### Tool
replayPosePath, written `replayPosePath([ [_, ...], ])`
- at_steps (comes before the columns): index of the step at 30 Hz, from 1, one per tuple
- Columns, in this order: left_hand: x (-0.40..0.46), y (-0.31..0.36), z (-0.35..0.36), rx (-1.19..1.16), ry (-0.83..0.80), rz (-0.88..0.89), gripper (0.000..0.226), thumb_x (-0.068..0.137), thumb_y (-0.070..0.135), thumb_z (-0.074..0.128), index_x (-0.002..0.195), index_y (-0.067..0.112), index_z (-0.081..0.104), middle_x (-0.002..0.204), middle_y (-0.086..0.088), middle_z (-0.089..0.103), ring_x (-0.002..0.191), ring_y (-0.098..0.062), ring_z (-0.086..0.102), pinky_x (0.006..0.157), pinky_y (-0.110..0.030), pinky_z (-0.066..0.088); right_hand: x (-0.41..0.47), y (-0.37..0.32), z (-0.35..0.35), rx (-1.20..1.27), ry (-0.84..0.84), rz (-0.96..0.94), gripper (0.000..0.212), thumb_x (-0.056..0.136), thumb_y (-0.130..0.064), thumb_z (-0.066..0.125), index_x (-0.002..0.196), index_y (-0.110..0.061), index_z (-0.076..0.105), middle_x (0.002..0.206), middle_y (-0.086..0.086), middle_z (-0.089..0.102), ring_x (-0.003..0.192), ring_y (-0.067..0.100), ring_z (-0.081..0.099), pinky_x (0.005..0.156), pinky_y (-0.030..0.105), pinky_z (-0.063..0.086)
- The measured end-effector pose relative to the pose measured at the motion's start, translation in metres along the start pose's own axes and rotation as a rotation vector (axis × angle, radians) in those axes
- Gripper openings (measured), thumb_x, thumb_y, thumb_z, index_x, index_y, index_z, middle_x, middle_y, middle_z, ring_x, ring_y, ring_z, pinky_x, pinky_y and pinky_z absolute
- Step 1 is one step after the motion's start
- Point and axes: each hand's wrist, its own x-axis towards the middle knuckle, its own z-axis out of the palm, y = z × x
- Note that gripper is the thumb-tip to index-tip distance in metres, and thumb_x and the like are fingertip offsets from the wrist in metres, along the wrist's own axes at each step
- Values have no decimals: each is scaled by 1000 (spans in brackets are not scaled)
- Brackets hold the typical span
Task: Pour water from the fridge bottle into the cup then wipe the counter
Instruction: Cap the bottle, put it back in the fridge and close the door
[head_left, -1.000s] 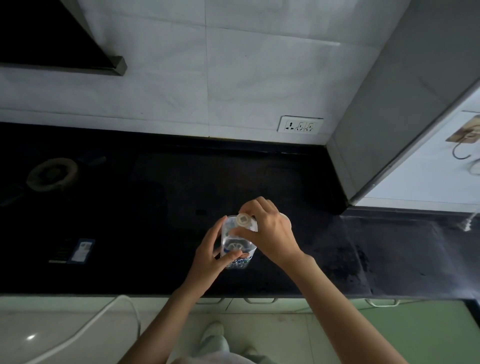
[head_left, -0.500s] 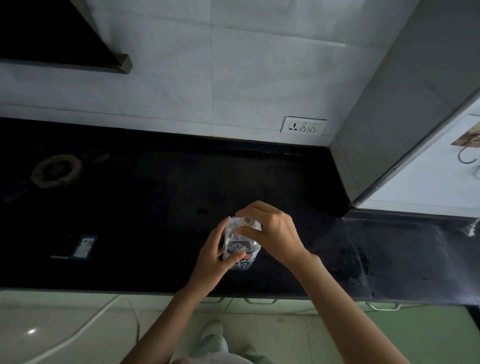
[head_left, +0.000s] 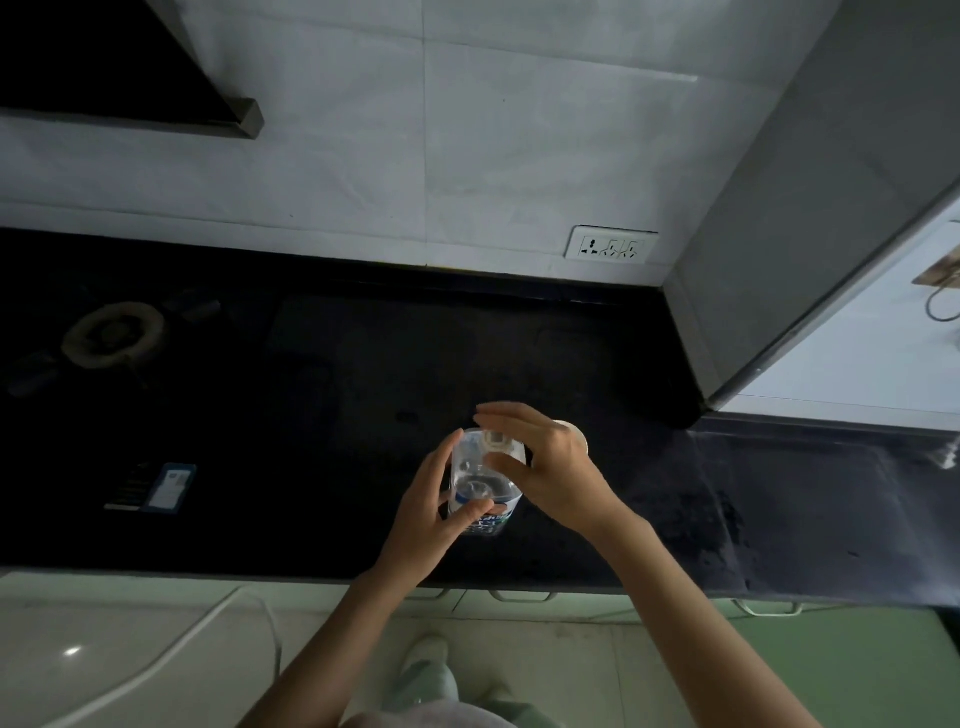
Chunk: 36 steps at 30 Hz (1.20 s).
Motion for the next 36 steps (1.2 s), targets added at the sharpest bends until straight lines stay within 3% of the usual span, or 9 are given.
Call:
replayPosePath([
  [5,0,1,1,-5,-2,6,75,80,54,66,142,51,25,148,21,37,132,0,43,103,-29,46,4,5,-4,-29,-44,-89,35,83,-2,69,116,-14,68,113,0,64,101,2,57,85,5,44],
  [10,0,4,0,-16,-7,-1,69,80,55,66,133,67,24,142,34,37,131,2,43,101,-24,46,4,5,13,-51,100,11,35,80,-45,64,100,-16,67,93,-4,54,87,11,53,71,13,44],
  [12,-1,4,0,-28,-12,-6,69,80,54,67,132,69,24,139,38,38,131,2,44,101,-24,46,4,5,14,-39,110,34,38,79,-49,63,101,-17,67,98,-4,57,92,12,55,74,14,46],
  [16,0,4,0,-28,-13,-10,70,83,49,68,133,67,24,138,40,37,129,4,45,102,-24,46,0,11,-1,86,-162,48,43,92,-20,61,134,-20,52,132,-5,53,121,3,46,95,3,34],
  [18,-1,4,1,-28,-10,-9,69,81,53,67,133,68,24,139,38,37,129,2,46,101,-25,47,-3,13,-6,137,-225,69,47,95,-9,56,139,-21,46,134,-7,52,121,-1,48,95,6,38],
  [26,-1,3,5,-16,22,22,69,82,55,64,139,60,24,146,15,41,130,-8,48,103,-35,48,-8,3,16,209,107,120,26,86,-18,65,112,-14,59,110,-7,61,99,3,59,79,10,47],
  [30,-2,0,4,-5,6,10,71,81,58,64,139,61,22,147,16,39,130,-6,47,105,-36,47,-8,2,25,155,225,223,38,74,-29,81,100,-14,58,105,-5,59,92,6,59,73,18,51],
  [32,-1,0,4,-11,-4,6,71,82,54,65,139,60,23,147,16,40,130,-6,48,105,-35,47,-4,5,16,140,173,140,37,76,-30,78,104,-13,59,109,-5,57,98,7,58,79,22,51],
  [36,-1,2,4,-18,3,7,70,82,52,65,139,57,24,145,22,39,129,-3,48,103,-30,47,1,7,-9,128,-161,-71,38,93,-6,58,130,-13,56,133,-3,54,122,1,50,98,14,41],
])
